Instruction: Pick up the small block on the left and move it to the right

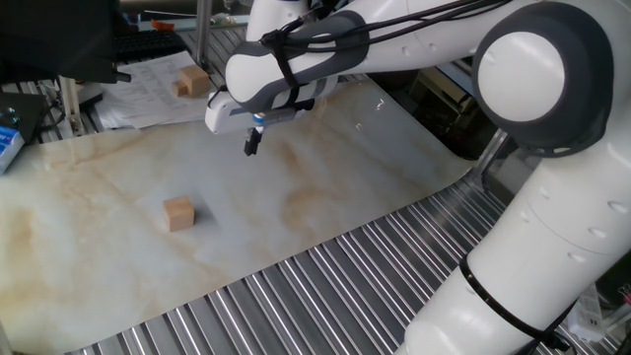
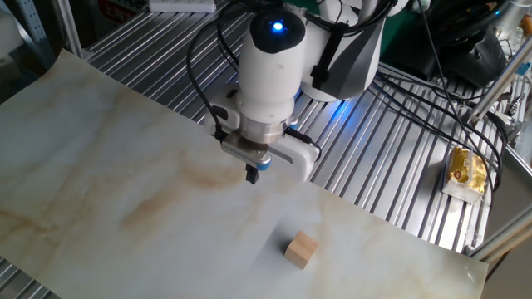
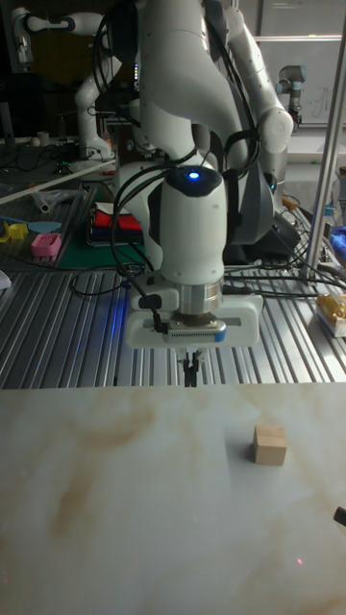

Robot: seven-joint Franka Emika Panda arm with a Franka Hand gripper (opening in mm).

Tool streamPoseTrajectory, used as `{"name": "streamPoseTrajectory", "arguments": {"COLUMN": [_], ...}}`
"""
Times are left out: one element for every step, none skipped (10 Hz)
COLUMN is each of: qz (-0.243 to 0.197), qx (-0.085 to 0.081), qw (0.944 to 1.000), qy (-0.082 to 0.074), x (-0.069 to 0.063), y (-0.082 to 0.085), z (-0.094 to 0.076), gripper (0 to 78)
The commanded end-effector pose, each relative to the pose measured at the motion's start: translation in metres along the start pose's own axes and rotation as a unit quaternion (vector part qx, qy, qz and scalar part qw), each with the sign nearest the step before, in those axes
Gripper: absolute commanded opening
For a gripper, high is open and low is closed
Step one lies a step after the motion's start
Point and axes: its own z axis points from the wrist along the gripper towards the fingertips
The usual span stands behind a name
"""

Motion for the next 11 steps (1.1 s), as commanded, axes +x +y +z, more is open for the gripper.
{"name": "streamPoseTrajectory", "arguments": {"qz": [-0.01, -0.013, -0.02, -0.022, -0.023, -0.023, -0.023, -0.023, -0.024, -0.022, -0.021], "qx": [-0.001, -0.001, -0.001, -0.001, -0.004, -0.005, -0.005, -0.005, -0.004, -0.004, -0.003], "qw": [1.0, 0.9999, 0.9998, 0.9997, 0.9996, 0.9996, 0.9996, 0.9996, 0.9996, 0.9996, 0.9997], "qy": [0.001, 0.002, 0.004, 0.007, 0.012, 0.013, 0.015, 0.015, 0.015, 0.015, 0.015], "x": [-0.0003, -0.0004, -0.0004, -0.0007, -0.0007, -0.0007, -0.0005, -0.0005, -0.0004, -0.0004, -0.0006], "y": [-0.0009, -0.0009, -0.0009, -0.0011, -0.0012, -0.0012, -0.0014, -0.0014, -0.0015, -0.0015, -0.0016], "z": [-0.0021, -0.0022, -0.0022, -0.0024, -0.0025, -0.0025, -0.0028, -0.0028, -0.0028, -0.0029, -0.003], "gripper": [1.2, 1.2, 1.2, 1.2, 1.2, 1.2, 1.2, 1.2, 1.2, 1.2, 1.2]}}
